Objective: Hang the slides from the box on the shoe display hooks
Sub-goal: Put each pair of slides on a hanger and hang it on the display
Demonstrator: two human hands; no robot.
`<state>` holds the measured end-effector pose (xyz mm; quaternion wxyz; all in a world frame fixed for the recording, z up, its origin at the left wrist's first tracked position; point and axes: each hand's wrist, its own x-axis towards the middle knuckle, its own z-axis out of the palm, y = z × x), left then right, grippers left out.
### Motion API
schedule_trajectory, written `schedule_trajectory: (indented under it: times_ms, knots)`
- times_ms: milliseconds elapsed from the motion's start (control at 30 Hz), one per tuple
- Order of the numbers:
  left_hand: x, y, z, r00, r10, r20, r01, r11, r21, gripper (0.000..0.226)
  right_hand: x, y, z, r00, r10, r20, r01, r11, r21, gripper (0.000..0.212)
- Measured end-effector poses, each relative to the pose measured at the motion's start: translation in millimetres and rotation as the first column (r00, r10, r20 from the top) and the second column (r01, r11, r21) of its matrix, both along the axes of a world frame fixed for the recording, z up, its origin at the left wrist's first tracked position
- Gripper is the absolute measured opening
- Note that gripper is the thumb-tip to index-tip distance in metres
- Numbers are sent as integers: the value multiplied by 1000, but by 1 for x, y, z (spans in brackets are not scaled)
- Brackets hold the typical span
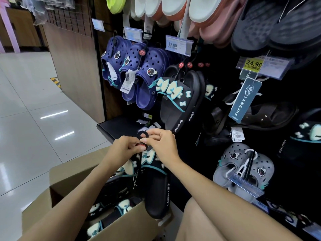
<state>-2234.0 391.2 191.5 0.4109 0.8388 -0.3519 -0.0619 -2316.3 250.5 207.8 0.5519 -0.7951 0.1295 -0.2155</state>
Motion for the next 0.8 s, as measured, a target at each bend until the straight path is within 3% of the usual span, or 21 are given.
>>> schedule_trajectory:
  times_ms: [167,367,600,800]
  knots:
    - [0,-6,-4,999,40,-33,-42,997,-69,17,1,-6,-3,1000,-9,5,9,1000,-30,17]
    - [1,-4,-10,992,126,-20,-126,992,10,17,-2,-18,-21,969,18,-246,-106,932,-348,22]
    - [0,-1,-5,992,120,-40,-121,993,-14,14,-3,-21,-20,906,-35,-423,-173,880,-442,37]
    - [-1,1,-4,989,139,-43,-139,990,-13,17,-8,-14,-13,889,-27,-457,-197,879,-435,50]
